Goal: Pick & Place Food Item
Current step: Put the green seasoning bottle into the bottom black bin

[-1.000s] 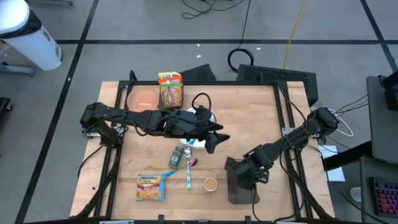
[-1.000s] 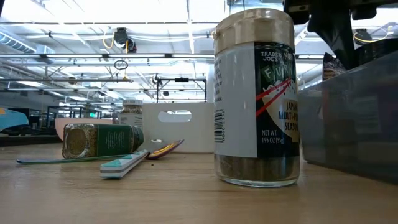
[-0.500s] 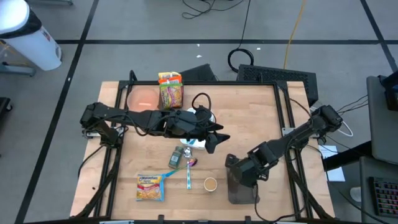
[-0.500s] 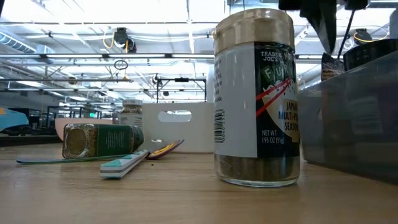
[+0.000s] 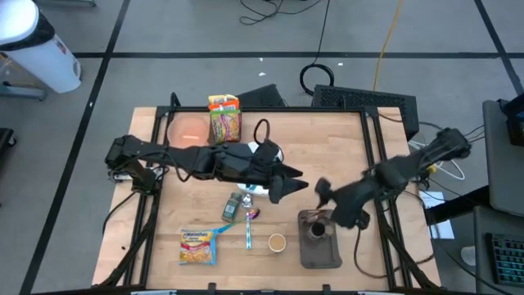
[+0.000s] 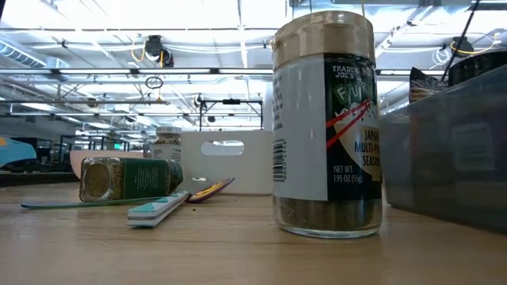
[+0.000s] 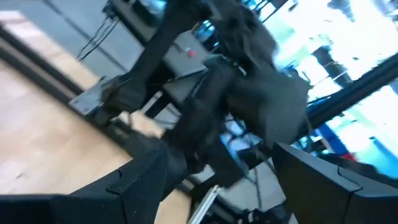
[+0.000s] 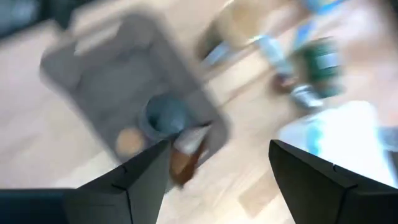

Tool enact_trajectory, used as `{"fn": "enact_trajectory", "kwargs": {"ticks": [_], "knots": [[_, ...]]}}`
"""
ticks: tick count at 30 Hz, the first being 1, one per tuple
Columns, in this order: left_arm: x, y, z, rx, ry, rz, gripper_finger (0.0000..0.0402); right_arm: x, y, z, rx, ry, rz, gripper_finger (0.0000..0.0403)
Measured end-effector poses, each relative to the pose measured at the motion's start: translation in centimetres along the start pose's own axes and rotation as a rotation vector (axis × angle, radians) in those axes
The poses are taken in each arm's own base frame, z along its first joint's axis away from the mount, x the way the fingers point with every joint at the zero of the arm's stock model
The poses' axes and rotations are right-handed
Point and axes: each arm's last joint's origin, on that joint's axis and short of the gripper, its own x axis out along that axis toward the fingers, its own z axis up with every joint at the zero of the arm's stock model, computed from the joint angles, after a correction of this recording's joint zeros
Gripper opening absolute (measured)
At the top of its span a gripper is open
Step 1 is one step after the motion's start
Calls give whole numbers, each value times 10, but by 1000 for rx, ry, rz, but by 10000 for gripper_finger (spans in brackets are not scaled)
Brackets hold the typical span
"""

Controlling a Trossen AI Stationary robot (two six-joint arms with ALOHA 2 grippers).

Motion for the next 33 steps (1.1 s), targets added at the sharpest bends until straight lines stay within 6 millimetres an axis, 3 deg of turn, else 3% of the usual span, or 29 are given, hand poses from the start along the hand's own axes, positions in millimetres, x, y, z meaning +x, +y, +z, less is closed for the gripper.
{"fn": "enact_trajectory", "kwargs": {"ticks": [6, 11, 15, 19, 25, 33], "knots": [[-19, -20, 5, 47, -34, -69, 294, -60, -16, -7, 231, -336, -232, 265], [-62, -49, 21, 173, -173, -67, 294, -91, -30, -13, 400, -533, -369, 262], [-104, -71, 30, 303, -290, -25, 294, -98, -39, -20, 526, -584, -414, 252], [-131, -80, 27, 383, -320, 105, 294, -99, -47, -27, 624, -583, -439, 235], [-152, -76, 14, 423, -239, 263, 294, -109, -61, -31, 765, -669, -566, 201], [-186, -76, 4, 485, -194, 348, 294, -127, -77, -30, 765, -817, -800, 173]]}}
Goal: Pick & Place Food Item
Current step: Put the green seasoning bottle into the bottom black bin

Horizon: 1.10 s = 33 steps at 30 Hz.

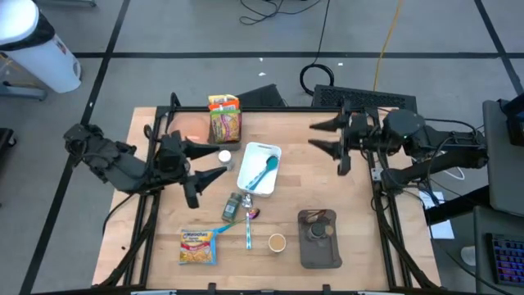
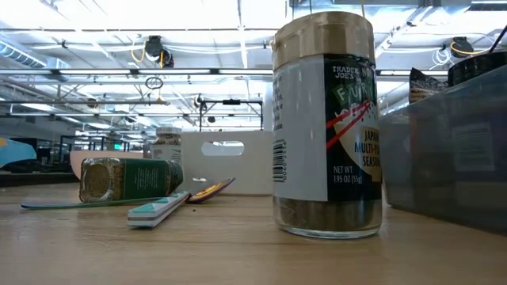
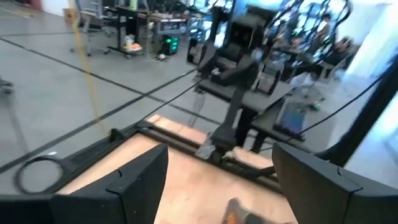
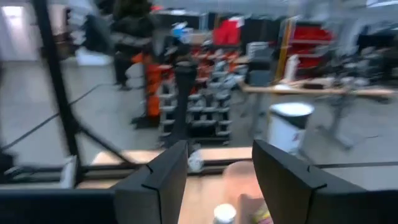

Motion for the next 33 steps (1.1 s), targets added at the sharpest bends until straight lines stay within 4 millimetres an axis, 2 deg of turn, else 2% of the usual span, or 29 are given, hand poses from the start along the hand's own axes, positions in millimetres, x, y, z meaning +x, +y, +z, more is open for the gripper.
{"fn": "enact_trajectory", "kwargs": {"ticks": [6, 10, 23, 28, 33], "knots": [[-34, 22, -11, -21, -18, 5, 294, 1, -11, 4, -1, -35, -148, 163], [-51, 41, -27, -62, -48, 14, 294, 4, -16, 2, -6, -27, -174, 162], [-62, 92, -96, -154, -176, -93, 294, 36, -30, -17, -20, 65, -249, 139], [-68, 105, -109, -99, -268, -253, 294, 46, -35, -21, 20, 52, -269, 118], [-76, 126, -110, -66, -381, -337, 294, 52, -40, -23, 47, 55, -203, 86]]}}
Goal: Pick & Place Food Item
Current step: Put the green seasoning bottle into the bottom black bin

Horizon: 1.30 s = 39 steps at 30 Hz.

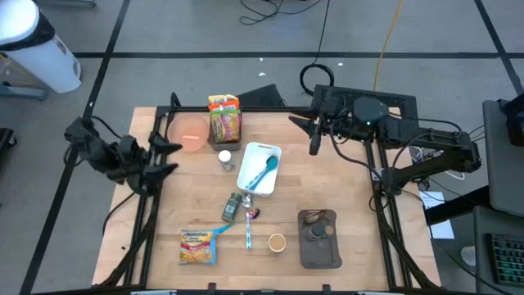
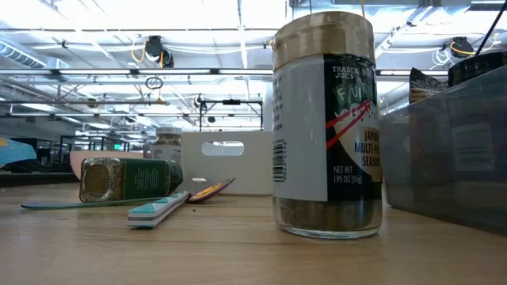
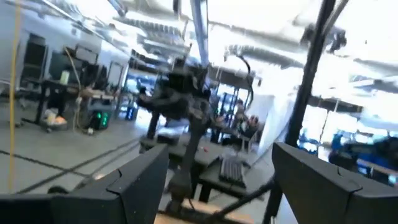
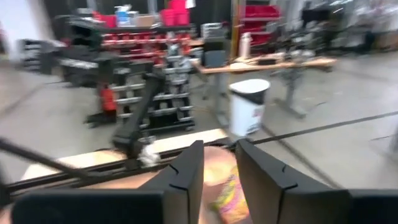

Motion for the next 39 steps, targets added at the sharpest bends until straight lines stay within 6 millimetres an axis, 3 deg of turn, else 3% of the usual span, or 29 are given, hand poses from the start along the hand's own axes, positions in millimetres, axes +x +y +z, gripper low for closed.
{"fn": "enact_trajectory", "kwargs": {"ticks": [7, 18, 39], "knots": [[-12, 21, -5, 24, -28, 95, 294, 5, -3, -3, 69, 24, 126, 37], [-13, 37, -14, 105, -25, 503, 294, 4, -4, -1, 70, 13, 121, 1], [-13, 37, -14, 112, -22, 502, 294, 4, -4, -1, 44, 12, 121, 3]]}}
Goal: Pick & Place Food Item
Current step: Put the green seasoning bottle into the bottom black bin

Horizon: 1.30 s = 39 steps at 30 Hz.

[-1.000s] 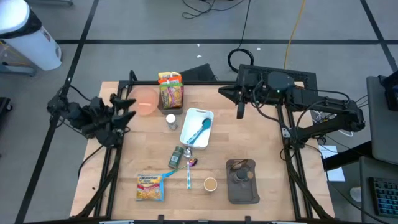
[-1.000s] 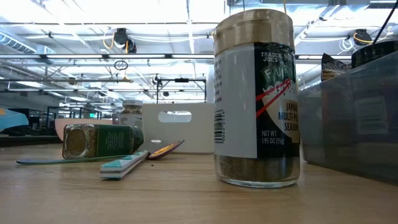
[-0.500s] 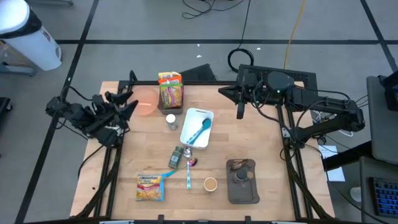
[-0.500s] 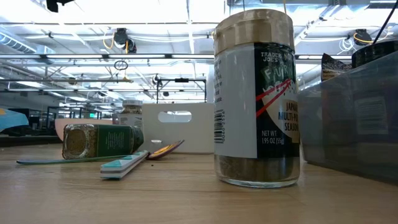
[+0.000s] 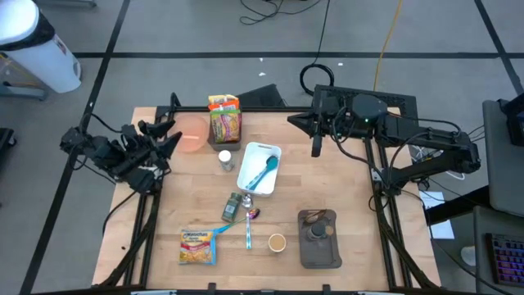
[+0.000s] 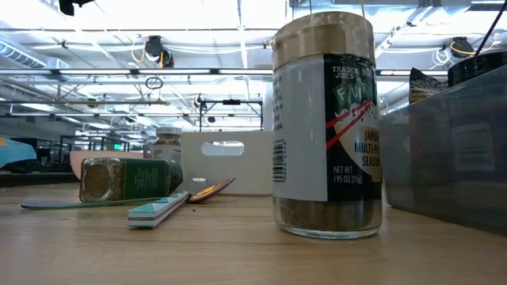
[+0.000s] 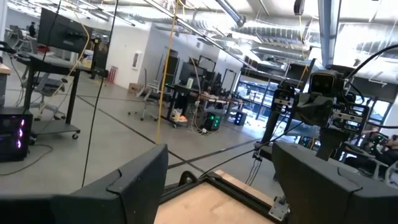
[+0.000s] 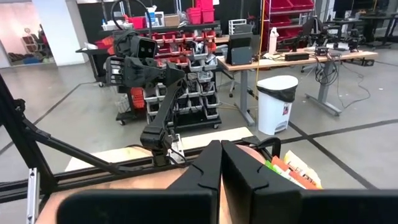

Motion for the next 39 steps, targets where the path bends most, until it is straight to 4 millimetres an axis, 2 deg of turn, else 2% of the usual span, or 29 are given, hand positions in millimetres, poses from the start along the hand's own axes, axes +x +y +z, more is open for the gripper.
{"fn": "enact_trajectory", "kwargs": {"ticks": [26, 32, 35, 39], "knots": [[0, 0, 0, 0, 0, -1, 294, 0, 1, 0, 3, 0, 6, 4], [0, 0, 0, 0, 0, -1, 294, 1, 1, -1, 75, 2, 7, 4], [0, 0, 0, 1, 0, -1, 294, 11, 1, -5, 80, 16, 31, 5], [0, 0, 0, 1, 1, -1, 294, 36, 4, -22, 128, 80, 151, 21]]}}
